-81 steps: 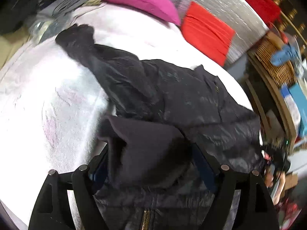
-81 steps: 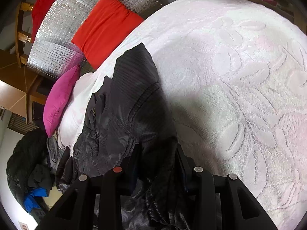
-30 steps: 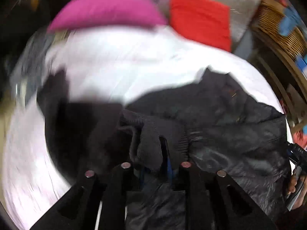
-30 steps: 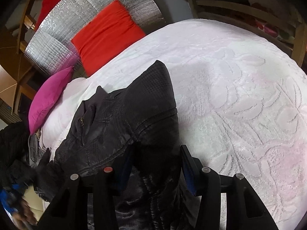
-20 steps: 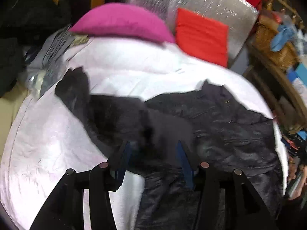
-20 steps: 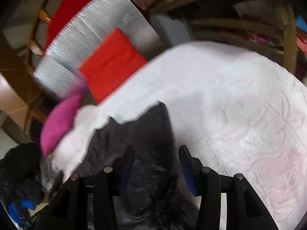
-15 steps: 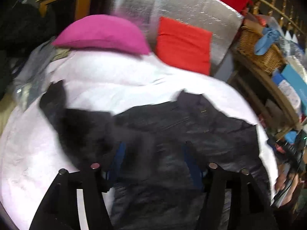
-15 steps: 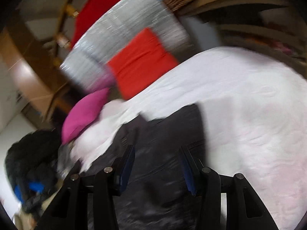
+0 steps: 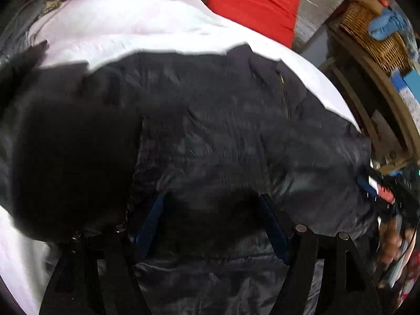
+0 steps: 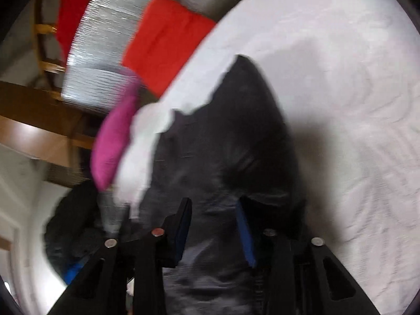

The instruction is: Fold large clothes

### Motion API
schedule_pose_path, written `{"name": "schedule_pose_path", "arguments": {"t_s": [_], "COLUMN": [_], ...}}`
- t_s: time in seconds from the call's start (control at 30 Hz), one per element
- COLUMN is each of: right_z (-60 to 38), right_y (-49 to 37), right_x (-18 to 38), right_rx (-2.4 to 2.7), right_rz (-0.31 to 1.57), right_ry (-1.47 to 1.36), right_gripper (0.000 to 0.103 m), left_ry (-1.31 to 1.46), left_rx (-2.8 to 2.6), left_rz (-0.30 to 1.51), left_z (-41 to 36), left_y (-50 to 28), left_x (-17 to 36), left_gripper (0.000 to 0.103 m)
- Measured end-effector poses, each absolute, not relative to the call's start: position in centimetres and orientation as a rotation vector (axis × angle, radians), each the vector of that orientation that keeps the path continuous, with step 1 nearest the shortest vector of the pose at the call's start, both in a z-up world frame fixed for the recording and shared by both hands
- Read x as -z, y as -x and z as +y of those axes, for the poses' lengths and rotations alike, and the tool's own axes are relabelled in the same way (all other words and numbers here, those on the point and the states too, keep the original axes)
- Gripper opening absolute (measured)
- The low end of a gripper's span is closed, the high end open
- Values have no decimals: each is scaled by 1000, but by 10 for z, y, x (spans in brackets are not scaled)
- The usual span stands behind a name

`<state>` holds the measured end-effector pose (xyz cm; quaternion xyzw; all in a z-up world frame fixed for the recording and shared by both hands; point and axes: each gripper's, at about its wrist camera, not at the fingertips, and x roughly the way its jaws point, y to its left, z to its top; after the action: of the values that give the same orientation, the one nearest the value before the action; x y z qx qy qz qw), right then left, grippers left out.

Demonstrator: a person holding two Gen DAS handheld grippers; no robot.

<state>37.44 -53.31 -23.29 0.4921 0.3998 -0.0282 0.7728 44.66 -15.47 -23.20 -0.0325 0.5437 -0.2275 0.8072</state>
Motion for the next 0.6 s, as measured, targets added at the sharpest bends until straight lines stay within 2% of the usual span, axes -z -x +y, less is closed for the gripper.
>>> {"name": "schedule_pose_path", "arguments": {"t_s": [0.23,0.27,0.4,0.5,0.6], "right_z": [-547,-543,-513,-486,-466], "right_y": [-370,-370,-374,-382,-390], "right_x": [235,229,196,189,194], "right_rx": [140,141,8,-80,-129], "right_rz": [851,839,778,807,860], "right_ry": [-1065,-1042,-888,-791,-752], "right_gripper": [32,36,36,36,36], "left_ry": [-33,-10,133,220,266], "left_rx": [523,531,599,606,578], "left_rz": [1105,1103,1025,916,895], "left_z": [-175,-171,-140,-107,-88], "left_y": [-409,-407,-395,-390,-398], "left_x": [234,231,203,174,167], "left_gripper": [75,75,75,75,75]}}
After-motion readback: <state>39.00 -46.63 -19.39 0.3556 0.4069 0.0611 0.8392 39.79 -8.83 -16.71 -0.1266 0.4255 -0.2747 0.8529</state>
